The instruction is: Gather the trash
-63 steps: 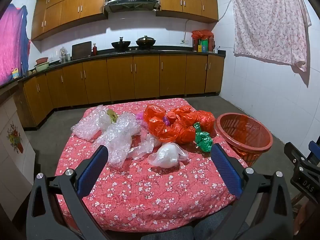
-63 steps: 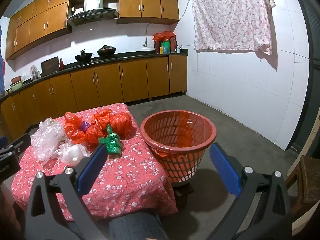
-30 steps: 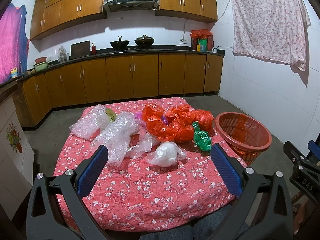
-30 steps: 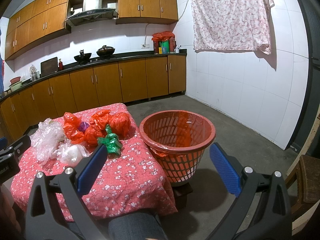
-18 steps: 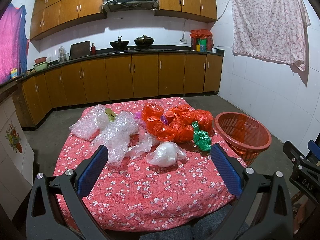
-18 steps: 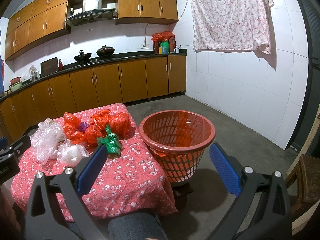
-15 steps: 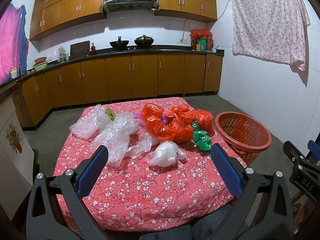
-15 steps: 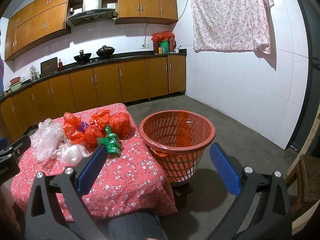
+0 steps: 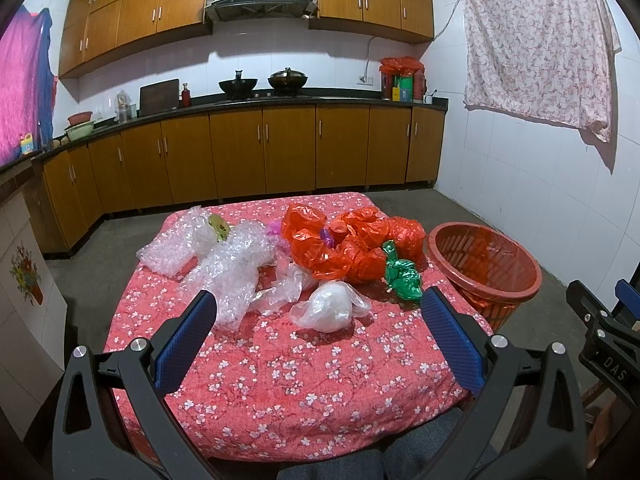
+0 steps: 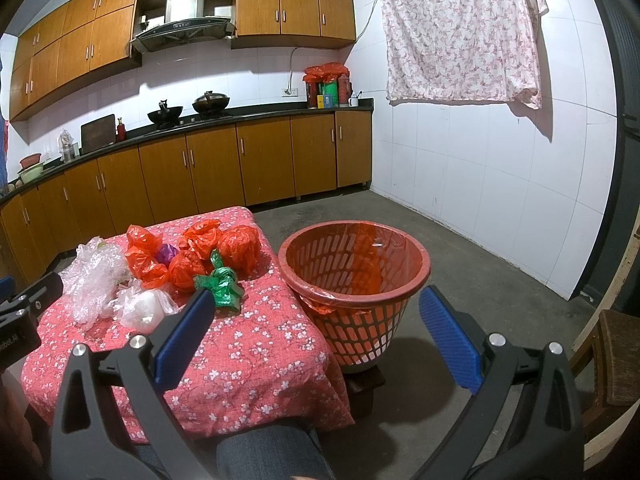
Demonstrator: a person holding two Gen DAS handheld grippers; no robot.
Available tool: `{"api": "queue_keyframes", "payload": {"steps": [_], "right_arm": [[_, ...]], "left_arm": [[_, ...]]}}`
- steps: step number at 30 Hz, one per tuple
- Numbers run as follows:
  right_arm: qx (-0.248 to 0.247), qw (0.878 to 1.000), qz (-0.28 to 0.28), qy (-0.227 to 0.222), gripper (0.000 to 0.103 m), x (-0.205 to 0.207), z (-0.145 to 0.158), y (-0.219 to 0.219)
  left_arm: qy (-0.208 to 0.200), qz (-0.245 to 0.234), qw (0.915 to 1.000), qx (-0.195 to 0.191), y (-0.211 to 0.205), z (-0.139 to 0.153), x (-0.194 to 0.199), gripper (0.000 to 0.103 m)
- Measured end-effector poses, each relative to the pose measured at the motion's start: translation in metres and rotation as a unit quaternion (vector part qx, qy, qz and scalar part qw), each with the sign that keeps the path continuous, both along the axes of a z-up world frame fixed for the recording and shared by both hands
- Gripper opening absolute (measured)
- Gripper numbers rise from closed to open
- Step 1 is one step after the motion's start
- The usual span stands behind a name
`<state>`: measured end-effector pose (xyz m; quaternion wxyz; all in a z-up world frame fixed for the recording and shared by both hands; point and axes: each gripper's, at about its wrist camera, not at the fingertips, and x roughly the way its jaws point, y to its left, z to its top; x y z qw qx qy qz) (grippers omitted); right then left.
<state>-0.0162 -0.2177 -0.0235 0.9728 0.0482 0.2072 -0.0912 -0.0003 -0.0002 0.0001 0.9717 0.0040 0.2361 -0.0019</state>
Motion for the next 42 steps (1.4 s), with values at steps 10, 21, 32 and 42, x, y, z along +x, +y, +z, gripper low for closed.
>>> {"api": "queue_keyframes", "payload": {"steps": [10, 21, 32, 42], "right_arm": [[0.0, 1.0, 0.0, 0.0, 0.099, 0.0, 0.0, 0.0], [0.0, 1.0, 0.0, 0.0, 0.099, 0.0, 0.0, 0.001], [0.001, 1.0, 0.0, 0.006, 0.099, 0.003, -0.003, 0.003], [-0.008, 0.999, 0.024, 0.02, 0.099, 0.027, -0.013, 0.011]], "left_arm": [[0.0, 0.0, 1.0, 0.0, 0.001, 0.0, 0.0, 0.101], [0.001, 0.0, 1.0, 0.0, 0.002, 0.001, -0.001, 0.101], [0.002, 0.005, 0.9999, -0.01, -0.002, -0.005, -0.004, 0.101], [0.031, 0.062, 0.9971, -0.029, 0.049, -0.027, 0.013, 0.101]]}}
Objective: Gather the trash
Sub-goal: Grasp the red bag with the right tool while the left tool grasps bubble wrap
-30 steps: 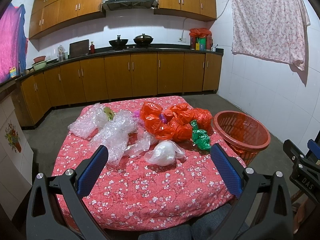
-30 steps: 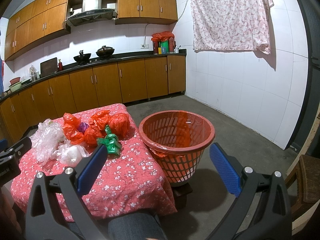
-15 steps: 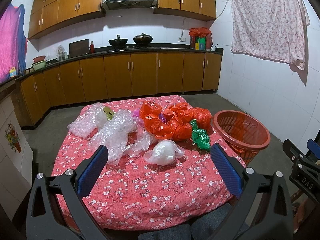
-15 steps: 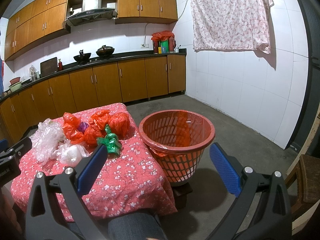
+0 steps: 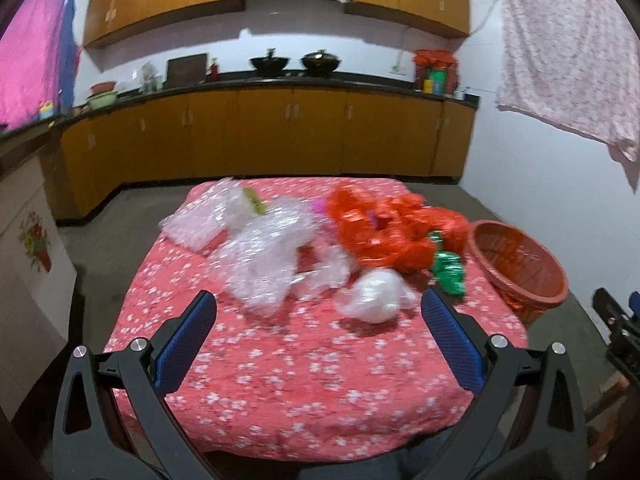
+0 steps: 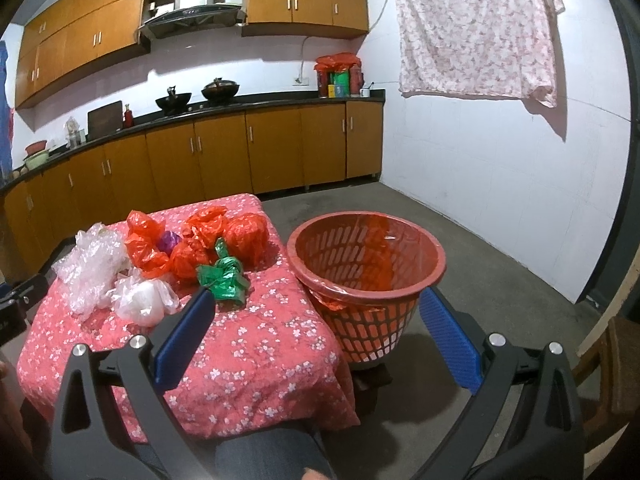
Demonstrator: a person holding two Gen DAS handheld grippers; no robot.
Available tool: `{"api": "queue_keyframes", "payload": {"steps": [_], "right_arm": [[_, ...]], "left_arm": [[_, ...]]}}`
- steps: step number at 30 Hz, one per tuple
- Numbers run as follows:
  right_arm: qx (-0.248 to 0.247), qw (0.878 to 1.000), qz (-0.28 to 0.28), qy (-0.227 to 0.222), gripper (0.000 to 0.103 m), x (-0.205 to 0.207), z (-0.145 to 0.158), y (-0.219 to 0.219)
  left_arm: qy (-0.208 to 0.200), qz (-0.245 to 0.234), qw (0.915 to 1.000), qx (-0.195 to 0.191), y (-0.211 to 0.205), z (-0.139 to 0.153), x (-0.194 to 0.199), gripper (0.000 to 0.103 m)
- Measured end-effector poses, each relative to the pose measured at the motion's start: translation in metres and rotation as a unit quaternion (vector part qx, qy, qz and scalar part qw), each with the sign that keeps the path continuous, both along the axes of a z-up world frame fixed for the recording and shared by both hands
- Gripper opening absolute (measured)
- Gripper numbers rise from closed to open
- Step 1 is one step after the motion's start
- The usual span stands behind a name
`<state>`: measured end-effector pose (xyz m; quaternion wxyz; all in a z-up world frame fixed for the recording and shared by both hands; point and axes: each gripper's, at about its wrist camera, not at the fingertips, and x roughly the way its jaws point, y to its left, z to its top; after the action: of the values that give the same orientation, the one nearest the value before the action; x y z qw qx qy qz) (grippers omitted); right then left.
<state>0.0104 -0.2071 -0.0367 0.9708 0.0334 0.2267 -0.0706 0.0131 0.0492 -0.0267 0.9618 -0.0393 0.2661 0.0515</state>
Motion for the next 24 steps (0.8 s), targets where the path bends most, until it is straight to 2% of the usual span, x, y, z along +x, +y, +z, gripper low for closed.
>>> {"api": "queue_keyframes", "payload": {"steps": [7, 12, 14, 19, 24], "right_arm": [[0.02, 0.999, 0.025, 0.018, 0.099, 0.035, -0.011, 0.007], [0.022, 0.999, 0.031, 0.018, 0.099, 0.073, -0.011, 0.014], [0.028, 0.999, 0.033, 0.02, 0.099, 0.09, -0.012, 0.017], [0.027, 0.998, 0.049, 0.029, 0.099, 0.137, -0.016, 0.028], [0.02, 0.997, 0.063, 0.042, 0.099, 0.181, -0.023, 0.038]], "left_arm": [[0.001, 0.044, 0.999, 0.006, 0.035, -0.007, 0.03, 0.101], [-0.002, 0.041, 0.999, 0.02, 0.043, -0.009, 0.066, 0.1], [0.001, 0.034, 0.9993, 0.014, 0.046, -0.011, 0.082, 0.098], [0.036, 0.028, 0.999, 0.0, 0.059, -0.024, 0.115, 0.08], [0.057, 0.018, 0.9981, -0.017, 0.068, -0.035, 0.13, 0.074]]}}
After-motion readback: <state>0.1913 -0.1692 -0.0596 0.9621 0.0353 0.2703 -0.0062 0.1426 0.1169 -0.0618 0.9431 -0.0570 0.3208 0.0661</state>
